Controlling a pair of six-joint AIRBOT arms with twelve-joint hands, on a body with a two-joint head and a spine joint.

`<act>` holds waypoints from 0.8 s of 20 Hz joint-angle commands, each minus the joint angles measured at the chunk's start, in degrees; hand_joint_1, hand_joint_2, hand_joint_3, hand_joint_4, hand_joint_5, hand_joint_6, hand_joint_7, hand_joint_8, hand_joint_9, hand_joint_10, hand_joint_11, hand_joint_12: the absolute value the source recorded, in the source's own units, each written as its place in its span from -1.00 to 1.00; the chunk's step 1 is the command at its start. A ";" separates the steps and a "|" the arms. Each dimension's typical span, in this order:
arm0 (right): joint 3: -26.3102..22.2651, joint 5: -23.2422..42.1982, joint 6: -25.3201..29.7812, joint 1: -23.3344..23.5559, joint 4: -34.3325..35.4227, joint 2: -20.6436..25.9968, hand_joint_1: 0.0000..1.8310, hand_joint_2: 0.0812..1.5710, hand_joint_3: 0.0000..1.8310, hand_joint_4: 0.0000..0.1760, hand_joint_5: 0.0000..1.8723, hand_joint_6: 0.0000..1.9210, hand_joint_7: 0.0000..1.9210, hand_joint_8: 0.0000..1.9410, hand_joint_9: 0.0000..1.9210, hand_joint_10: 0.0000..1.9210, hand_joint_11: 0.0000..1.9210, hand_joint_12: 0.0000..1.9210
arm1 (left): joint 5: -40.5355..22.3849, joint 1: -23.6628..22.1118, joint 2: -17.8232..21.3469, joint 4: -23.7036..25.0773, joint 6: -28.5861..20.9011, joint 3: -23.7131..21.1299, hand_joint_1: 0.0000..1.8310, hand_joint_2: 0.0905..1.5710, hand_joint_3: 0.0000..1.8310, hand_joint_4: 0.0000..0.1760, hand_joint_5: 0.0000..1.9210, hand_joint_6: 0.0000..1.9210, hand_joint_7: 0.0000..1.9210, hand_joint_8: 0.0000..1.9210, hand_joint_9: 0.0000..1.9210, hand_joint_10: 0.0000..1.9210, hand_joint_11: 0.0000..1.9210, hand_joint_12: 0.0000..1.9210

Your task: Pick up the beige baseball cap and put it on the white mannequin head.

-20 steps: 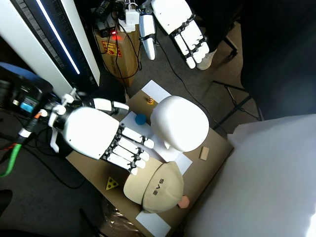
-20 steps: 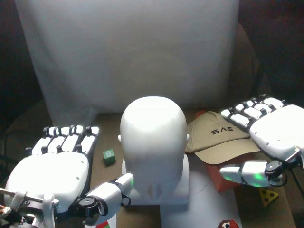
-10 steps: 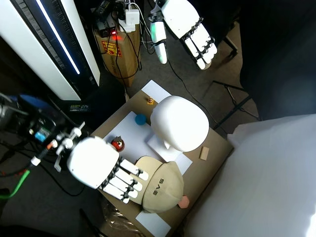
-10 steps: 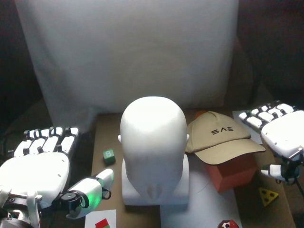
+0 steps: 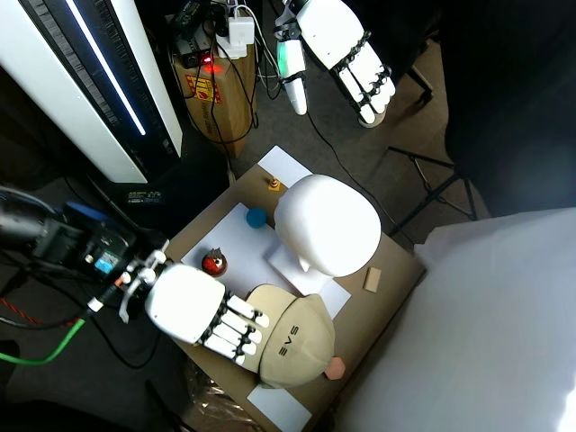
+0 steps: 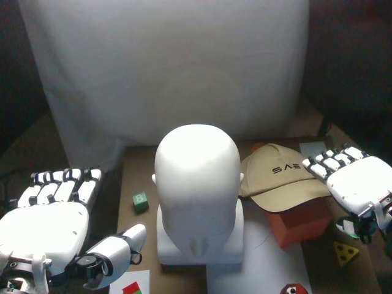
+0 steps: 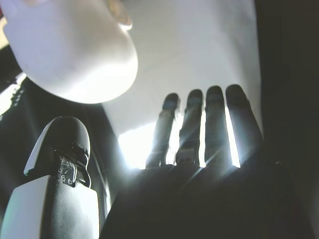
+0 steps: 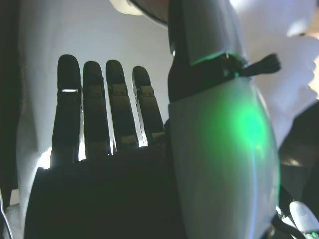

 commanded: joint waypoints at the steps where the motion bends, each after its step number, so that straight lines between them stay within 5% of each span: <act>1: 1.38 6.17 0.19 -0.02 -1.57 -0.82 0.31 0.11 -1.00 -0.63 -0.76 -0.99 -0.71 -0.99 -0.70 -0.99 -0.81 -0.39 | -4.98 -0.24 -0.19 3.73 -0.19 0.29 -1.00 0.44 -0.97 -0.60 -1.00 -1.00 -1.00 -1.00 -1.00 -1.00 -1.00 -1.00; 16: 24.31 -1.25 8.20 1.68 -3.30 -15.46 0.31 0.11 -1.00 -0.68 -0.76 -1.00 -0.71 -1.00 -0.69 -1.00 -0.80 -0.39 | -4.98 -0.25 -0.46 3.28 -1.26 1.22 -1.00 0.45 -0.97 -0.60 -1.00 -1.00 -1.00 -1.00 -1.00 -1.00 -1.00 -1.00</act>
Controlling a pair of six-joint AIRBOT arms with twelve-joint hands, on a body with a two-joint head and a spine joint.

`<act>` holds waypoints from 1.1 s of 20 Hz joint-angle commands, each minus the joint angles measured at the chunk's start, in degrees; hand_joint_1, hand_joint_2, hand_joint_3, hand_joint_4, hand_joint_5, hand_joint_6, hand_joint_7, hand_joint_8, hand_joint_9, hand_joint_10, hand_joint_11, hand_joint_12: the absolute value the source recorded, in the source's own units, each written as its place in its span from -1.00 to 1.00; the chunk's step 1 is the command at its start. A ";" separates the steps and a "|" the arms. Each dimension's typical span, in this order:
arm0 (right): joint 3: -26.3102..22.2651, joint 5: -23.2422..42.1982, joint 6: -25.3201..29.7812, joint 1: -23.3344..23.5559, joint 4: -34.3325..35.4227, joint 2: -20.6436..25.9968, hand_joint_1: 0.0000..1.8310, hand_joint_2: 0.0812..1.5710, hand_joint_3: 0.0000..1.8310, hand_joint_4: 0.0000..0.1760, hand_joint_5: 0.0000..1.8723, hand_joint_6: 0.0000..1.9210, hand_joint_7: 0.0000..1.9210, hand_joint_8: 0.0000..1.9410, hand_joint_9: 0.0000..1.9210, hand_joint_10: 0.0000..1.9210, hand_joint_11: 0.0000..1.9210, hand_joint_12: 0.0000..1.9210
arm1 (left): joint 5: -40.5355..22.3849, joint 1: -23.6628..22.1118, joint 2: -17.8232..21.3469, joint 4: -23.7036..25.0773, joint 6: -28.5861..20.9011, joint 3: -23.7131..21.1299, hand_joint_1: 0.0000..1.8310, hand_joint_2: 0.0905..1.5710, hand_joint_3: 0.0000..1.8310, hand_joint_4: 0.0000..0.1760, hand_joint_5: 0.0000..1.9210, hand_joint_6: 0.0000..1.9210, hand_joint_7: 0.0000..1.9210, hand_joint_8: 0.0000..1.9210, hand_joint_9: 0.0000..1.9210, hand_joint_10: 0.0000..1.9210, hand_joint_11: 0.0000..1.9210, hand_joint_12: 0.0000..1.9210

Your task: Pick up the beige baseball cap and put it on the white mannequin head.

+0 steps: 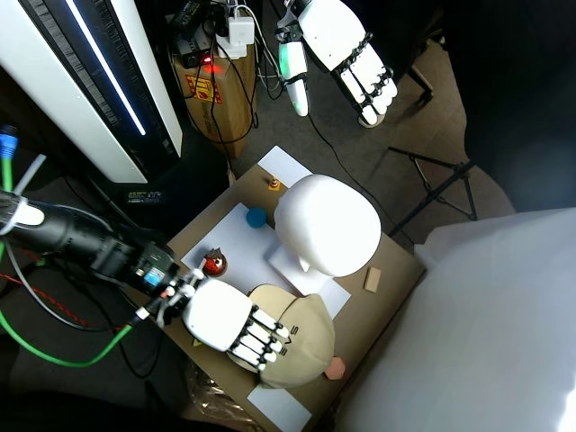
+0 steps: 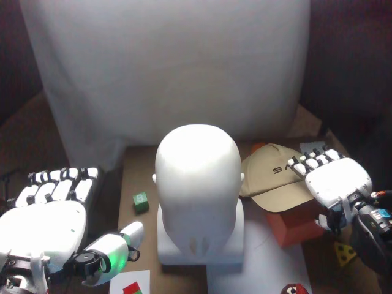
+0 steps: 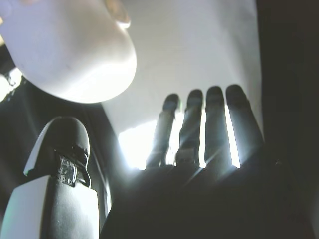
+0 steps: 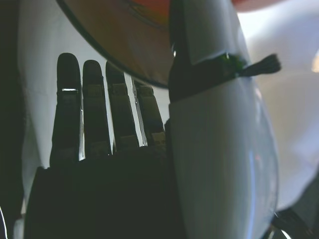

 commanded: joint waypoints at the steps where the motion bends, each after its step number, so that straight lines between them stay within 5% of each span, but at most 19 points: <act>1: 0.95 4.61 0.93 0.60 -1.34 -0.16 0.31 0.11 -1.00 -0.68 -0.76 -1.00 -0.71 -1.00 -0.69 -1.00 -0.80 -0.39 | -4.89 -0.29 -0.08 3.95 -0.43 0.23 -1.00 0.45 -0.97 -0.61 -1.00 -1.00 -1.00 -1.00 -1.00 -1.00 -1.00 -1.00; 7: 5.92 3.21 2.84 2.22 -2.76 -3.19 0.31 0.12 -1.00 -0.70 -0.74 -0.99 -0.69 -0.99 -0.67 -0.99 -0.78 -0.39 | -5.03 -0.29 -0.10 3.99 -0.84 0.26 -1.00 0.45 -0.97 -0.60 -1.00 -1.00 -1.00 -1.00 -1.00 -1.00 -1.00 -1.00; 22: 9.66 1.81 4.43 3.13 -3.03 -5.35 0.30 0.12 -1.00 -0.81 -0.64 -1.00 -0.58 -1.00 -0.59 -1.00 -0.73 -0.44 | -6.62 1.57 -2.69 6.07 -4.07 2.77 -1.00 0.44 -0.98 -0.67 -1.00 -1.00 -1.00 -1.00 -1.00 -1.00 -1.00 -1.00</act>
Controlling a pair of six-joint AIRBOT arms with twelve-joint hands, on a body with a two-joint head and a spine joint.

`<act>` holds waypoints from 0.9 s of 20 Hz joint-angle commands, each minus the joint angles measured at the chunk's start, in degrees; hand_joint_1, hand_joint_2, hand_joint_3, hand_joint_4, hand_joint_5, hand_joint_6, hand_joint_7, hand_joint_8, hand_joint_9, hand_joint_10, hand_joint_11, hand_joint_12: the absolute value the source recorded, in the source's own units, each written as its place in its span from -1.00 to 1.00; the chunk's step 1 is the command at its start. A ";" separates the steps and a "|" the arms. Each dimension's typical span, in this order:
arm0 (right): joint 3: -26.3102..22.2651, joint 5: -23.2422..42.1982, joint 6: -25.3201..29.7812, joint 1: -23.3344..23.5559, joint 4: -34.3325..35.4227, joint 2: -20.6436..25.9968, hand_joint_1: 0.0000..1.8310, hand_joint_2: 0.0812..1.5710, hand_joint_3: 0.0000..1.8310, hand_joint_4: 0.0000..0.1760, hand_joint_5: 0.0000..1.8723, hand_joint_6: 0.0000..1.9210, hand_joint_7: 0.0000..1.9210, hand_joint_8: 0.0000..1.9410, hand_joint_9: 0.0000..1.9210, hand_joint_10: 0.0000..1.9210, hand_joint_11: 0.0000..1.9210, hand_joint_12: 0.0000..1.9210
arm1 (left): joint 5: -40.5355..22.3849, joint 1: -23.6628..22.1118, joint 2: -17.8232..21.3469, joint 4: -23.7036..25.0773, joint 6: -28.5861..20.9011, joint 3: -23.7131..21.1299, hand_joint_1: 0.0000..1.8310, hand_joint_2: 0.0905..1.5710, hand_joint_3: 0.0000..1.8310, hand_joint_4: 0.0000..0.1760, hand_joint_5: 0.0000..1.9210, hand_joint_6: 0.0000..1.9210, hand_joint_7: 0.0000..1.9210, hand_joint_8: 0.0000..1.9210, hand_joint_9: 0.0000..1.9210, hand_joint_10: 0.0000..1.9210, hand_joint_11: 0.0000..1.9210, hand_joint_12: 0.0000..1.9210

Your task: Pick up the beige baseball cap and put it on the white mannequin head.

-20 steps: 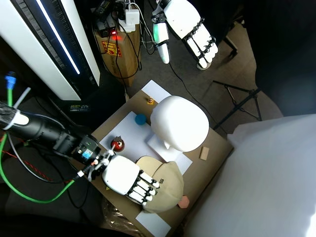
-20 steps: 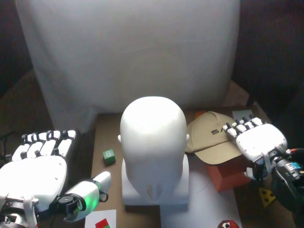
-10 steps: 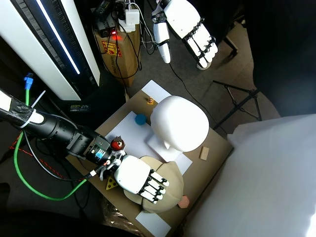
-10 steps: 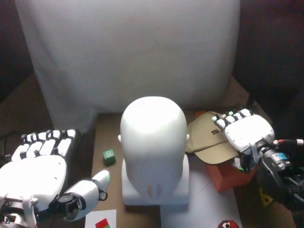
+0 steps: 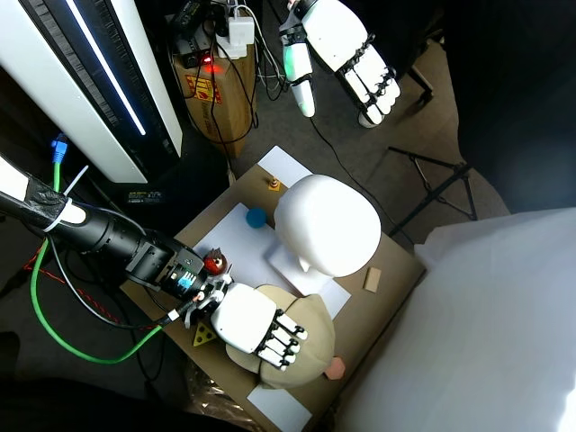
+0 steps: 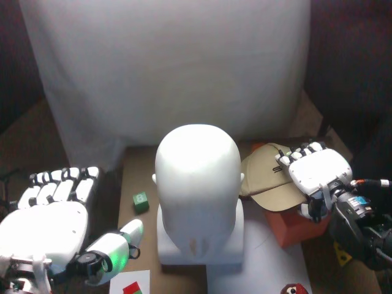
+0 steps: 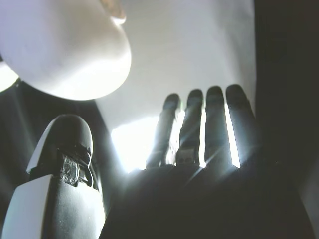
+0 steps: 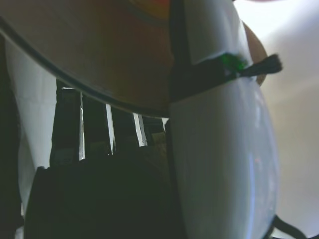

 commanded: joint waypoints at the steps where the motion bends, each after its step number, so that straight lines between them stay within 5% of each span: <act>1: 0.50 5.83 0.12 -0.08 -0.47 0.34 0.30 0.12 -1.00 -0.81 -0.64 -1.00 -0.58 -1.00 -0.59 -1.00 -0.73 -0.44 | -5.18 0.06 -0.94 3.95 -1.41 0.75 -1.00 0.44 -0.98 -0.67 -1.00 -1.00 -1.00 -1.00 -1.00 -1.00 -1.00 -1.00; 18: 0.57 7.71 0.49 -0.13 -1.28 0.34 0.29 0.12 -1.00 -0.93 -0.56 -1.00 -0.52 -1.00 -0.54 -1.00 -0.68 -0.46 | -8.59 0.11 -8.02 6.11 -0.77 6.48 -1.00 0.44 -0.98 -0.67 -1.00 -1.00 -1.00 -1.00 -1.00 -1.00 -1.00 -1.00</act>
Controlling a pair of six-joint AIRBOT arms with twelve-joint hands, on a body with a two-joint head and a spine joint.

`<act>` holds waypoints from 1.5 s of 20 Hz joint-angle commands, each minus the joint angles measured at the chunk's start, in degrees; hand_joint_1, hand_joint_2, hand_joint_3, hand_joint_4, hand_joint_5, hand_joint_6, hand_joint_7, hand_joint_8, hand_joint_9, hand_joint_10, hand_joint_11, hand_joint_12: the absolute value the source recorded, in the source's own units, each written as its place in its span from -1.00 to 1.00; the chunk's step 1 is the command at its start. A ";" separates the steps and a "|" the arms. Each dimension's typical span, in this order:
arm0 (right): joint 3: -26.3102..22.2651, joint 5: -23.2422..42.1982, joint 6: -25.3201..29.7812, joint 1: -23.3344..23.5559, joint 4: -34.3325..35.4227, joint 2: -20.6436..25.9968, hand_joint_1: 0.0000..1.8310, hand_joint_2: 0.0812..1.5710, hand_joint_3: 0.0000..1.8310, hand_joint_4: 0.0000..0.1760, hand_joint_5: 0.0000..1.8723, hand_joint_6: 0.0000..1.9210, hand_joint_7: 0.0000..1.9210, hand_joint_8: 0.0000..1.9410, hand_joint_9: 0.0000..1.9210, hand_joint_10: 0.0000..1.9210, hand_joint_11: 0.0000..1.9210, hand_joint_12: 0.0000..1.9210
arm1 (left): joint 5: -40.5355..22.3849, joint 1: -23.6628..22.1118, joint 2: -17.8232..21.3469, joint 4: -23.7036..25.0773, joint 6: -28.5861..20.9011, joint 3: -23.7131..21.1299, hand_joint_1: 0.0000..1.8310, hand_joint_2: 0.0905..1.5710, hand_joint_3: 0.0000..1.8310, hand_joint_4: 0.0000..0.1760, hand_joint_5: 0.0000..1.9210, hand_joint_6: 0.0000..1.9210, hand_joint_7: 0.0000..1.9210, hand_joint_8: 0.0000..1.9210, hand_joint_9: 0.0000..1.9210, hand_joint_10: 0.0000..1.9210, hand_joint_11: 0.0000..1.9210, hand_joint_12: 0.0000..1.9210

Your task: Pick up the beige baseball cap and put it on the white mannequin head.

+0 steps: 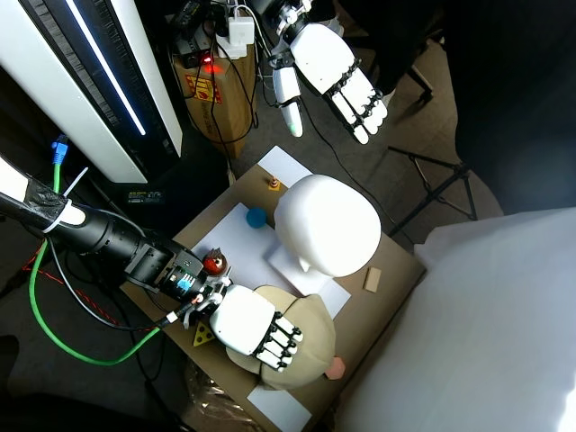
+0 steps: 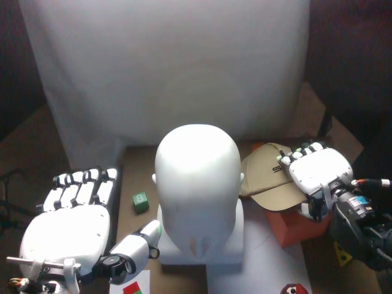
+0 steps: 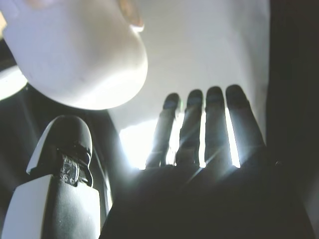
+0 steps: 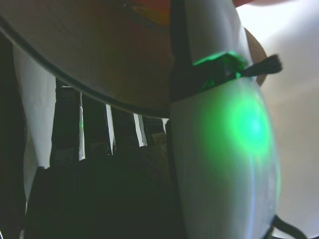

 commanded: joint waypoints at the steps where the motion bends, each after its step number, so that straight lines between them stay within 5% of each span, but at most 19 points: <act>1: 0.48 7.52 0.04 -0.01 -0.96 0.36 0.29 0.12 -1.00 -0.93 -0.56 -1.00 -0.52 -1.00 -0.54 -1.00 -0.68 -0.46 | -5.53 -0.26 -0.35 3.79 -0.25 0.43 -1.00 0.44 -0.98 -0.67 -1.00 -1.00 -1.00 -1.00 -1.00 -1.00 -1.00 -1.00; 11: 1.71 11.60 0.05 0.46 -3.36 0.19 0.32 0.16 -1.00 -1.00 -0.31 -1.00 -0.29 -1.00 -0.29 -1.00 -0.39 -0.60 | -6.58 -0.08 -1.58 3.79 -2.54 2.14 -1.00 0.45 -0.98 -0.67 -1.00 -1.00 -1.00 -1.00 -1.00 -1.00 -1.00 -1.00; 18: 2.01 11.34 0.24 0.47 -3.35 0.15 0.36 0.20 -1.00 -1.00 0.06 -1.00 0.12 -1.00 0.16 -1.00 0.13 -0.84 | -8.29 0.49 -1.46 4.07 -3.58 2.32 -1.00 0.47 -0.98 -0.72 -1.00 -1.00 -1.00 -1.00 -1.00 -1.00 -1.00 -1.00; 19: 2.01 11.13 0.30 0.44 -3.33 0.15 0.38 0.25 -1.00 -1.00 0.11 -0.29 0.42 -0.87 0.21 -1.00 0.18 -0.86 | -8.29 0.69 -1.31 4.38 -3.59 2.31 -1.00 0.47 -0.98 -0.72 -1.00 -1.00 -1.00 -1.00 -1.00 -1.00 -1.00 -1.00; 20: 2.01 10.98 0.36 0.42 -3.32 0.15 0.38 0.25 -1.00 -1.00 0.11 -0.29 0.42 -0.87 0.21 -1.00 0.18 -0.86 | -8.29 0.84 -1.27 4.38 -3.79 2.32 -1.00 0.47 -0.98 -0.72 -1.00 -1.00 -1.00 -1.00 -1.00 -1.00 -1.00 -1.00; 21: 2.01 10.89 0.47 0.41 -3.30 0.15 0.52 0.26 -1.00 -1.00 0.14 -0.31 0.29 -0.50 0.22 -0.17 0.32 -0.83 | -8.29 0.97 -1.27 4.38 -4.00 2.34 -1.00 0.47 -0.98 -0.70 -1.00 -1.00 -1.00 -1.00 -1.00 -1.00 -1.00 -1.00; 23: 2.05 10.84 0.67 0.39 -3.29 0.16 0.53 0.27 -1.00 -1.00 0.13 -0.29 0.26 -0.44 0.21 -0.11 0.33 -0.83 | -8.29 1.04 -1.27 4.34 -4.00 2.26 -1.00 0.47 -0.98 -0.70 -1.00 -1.00 -1.00 -1.00 -1.00 -1.00 -1.00 -1.00; 28: 2.42 12.57 0.83 0.50 -3.37 0.15 0.54 0.23 -1.00 -1.00 0.31 -0.64 0.39 -0.70 0.25 -0.13 0.43 -0.70 | -8.08 1.51 -1.47 4.22 -3.74 2.32 -1.00 0.47 -0.98 -0.70 -1.00 -1.00 -1.00 -1.00 -1.00 -1.00 -1.00 -1.00; 30: 3.38 14.35 0.83 0.83 -4.02 -0.09 0.54 0.23 -1.00 -1.00 0.34 -0.69 0.36 -0.64 0.28 -0.17 0.43 -0.70 | -7.73 1.87 -1.74 4.18 -3.75 2.51 -1.00 0.47 -0.98 -0.68 -1.00 -1.00 -1.00 -1.00 -1.00 -1.00 -1.00 -1.00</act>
